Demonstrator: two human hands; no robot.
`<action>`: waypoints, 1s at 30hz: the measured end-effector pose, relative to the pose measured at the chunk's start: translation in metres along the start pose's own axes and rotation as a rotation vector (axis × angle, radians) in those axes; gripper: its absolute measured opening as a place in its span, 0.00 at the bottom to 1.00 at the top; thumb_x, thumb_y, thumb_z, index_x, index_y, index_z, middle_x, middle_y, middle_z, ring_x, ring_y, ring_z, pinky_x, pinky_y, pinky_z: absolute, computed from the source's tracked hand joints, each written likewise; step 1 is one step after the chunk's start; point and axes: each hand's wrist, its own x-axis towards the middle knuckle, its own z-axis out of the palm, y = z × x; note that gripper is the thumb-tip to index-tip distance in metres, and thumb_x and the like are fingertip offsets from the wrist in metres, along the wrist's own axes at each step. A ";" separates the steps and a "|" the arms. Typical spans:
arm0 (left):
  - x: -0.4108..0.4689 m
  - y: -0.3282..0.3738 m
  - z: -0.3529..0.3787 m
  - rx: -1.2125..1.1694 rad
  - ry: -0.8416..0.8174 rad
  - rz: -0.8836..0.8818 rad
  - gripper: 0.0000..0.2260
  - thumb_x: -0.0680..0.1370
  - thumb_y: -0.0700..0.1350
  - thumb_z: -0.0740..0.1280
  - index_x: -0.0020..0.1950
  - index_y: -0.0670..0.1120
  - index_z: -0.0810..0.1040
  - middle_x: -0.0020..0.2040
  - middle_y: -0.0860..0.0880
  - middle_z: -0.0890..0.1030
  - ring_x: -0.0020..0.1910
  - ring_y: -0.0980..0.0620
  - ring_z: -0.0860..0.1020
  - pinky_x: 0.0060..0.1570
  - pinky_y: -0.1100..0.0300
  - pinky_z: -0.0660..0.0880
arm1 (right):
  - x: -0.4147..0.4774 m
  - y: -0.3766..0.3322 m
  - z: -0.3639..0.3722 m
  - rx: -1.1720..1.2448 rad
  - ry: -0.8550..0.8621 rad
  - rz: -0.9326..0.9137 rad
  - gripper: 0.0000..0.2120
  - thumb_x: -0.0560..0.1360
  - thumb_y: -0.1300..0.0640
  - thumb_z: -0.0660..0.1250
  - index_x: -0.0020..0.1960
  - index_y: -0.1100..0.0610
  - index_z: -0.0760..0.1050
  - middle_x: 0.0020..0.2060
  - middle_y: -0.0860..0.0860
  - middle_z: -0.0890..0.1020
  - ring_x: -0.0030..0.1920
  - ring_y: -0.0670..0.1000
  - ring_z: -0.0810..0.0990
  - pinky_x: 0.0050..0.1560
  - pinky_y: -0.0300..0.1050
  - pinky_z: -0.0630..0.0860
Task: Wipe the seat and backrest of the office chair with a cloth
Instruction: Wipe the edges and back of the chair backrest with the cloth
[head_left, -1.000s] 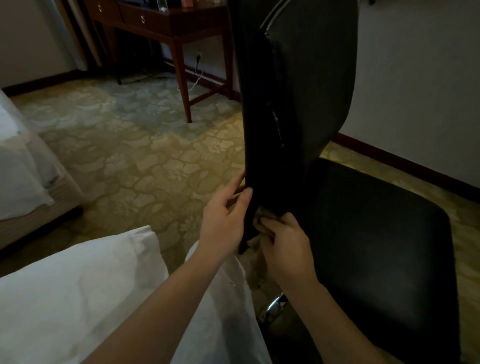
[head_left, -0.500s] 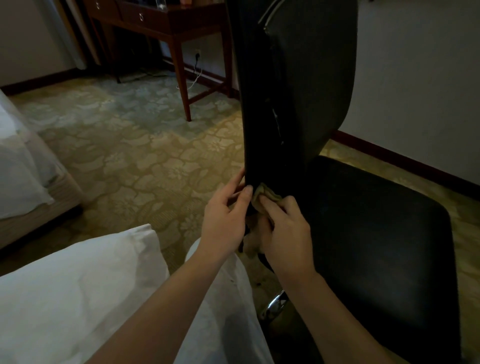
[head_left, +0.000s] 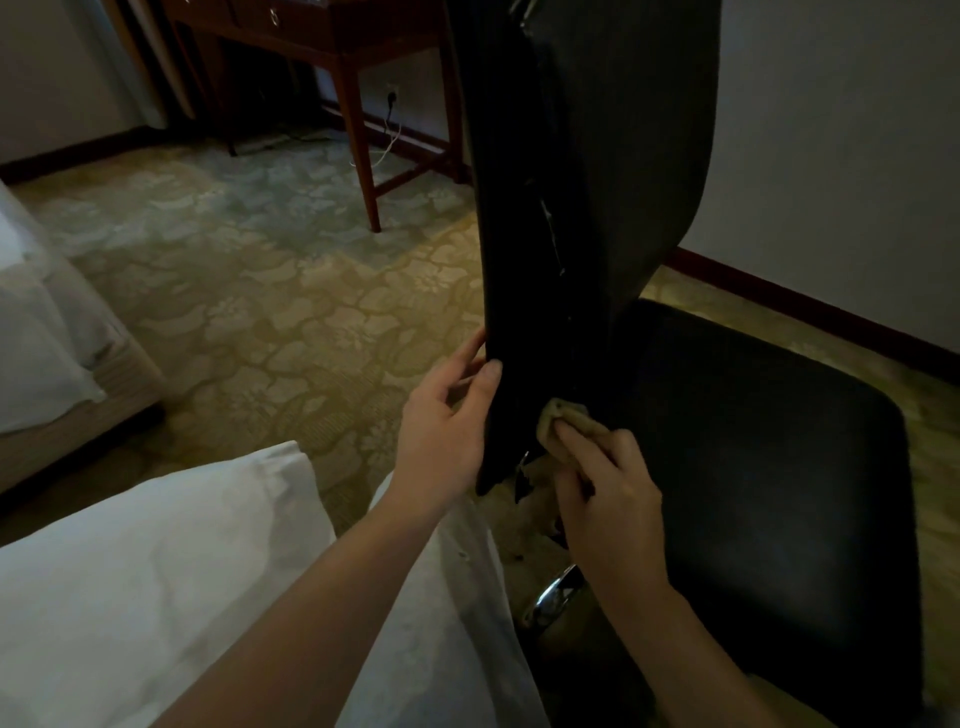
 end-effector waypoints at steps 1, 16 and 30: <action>-0.001 0.000 0.000 -0.003 0.001 -0.002 0.15 0.84 0.47 0.65 0.64 0.68 0.74 0.63 0.55 0.83 0.64 0.57 0.80 0.66 0.49 0.76 | 0.002 -0.005 -0.003 0.023 0.049 -0.017 0.17 0.76 0.63 0.67 0.65 0.58 0.77 0.51 0.51 0.75 0.46 0.45 0.75 0.46 0.38 0.78; 0.000 -0.002 -0.002 0.010 0.019 0.005 0.15 0.84 0.46 0.65 0.68 0.61 0.75 0.61 0.54 0.84 0.62 0.58 0.81 0.63 0.55 0.78 | 0.019 -0.009 0.042 -0.006 -0.128 0.041 0.19 0.78 0.61 0.62 0.68 0.55 0.74 0.55 0.56 0.75 0.51 0.56 0.76 0.49 0.52 0.78; -0.001 -0.027 -0.007 0.034 -0.051 -0.121 0.15 0.84 0.45 0.65 0.69 0.57 0.76 0.60 0.52 0.84 0.61 0.52 0.82 0.65 0.46 0.78 | 0.001 -0.007 0.029 0.005 0.019 -0.031 0.19 0.77 0.62 0.67 0.68 0.58 0.75 0.55 0.54 0.77 0.53 0.51 0.79 0.53 0.42 0.79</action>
